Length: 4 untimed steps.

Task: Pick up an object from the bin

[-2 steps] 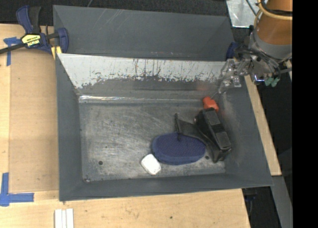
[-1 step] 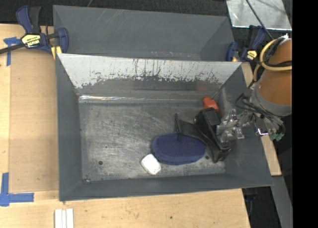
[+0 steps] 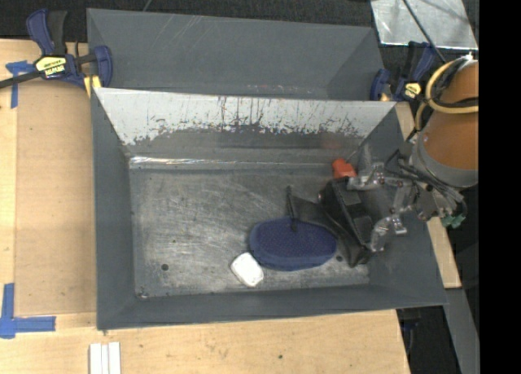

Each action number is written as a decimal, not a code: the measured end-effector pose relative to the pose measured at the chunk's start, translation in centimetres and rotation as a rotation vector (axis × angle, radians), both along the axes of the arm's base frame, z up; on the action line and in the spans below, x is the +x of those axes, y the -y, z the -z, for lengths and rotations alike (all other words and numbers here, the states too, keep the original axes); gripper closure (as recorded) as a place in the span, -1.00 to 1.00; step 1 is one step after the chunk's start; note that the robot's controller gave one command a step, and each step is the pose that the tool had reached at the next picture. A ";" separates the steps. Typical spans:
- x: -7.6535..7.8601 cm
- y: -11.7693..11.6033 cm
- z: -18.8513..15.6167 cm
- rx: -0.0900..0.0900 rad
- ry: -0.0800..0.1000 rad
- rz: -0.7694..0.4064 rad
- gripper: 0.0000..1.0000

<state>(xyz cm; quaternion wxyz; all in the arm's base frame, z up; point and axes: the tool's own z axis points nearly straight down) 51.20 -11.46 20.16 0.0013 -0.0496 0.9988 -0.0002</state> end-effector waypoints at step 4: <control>5.1 -0.4 -4.7 -0.004 0.010 -0.324 1.00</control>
Offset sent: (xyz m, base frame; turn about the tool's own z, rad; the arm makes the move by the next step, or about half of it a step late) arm 0.0373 -0.0046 -0.1227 -0.3552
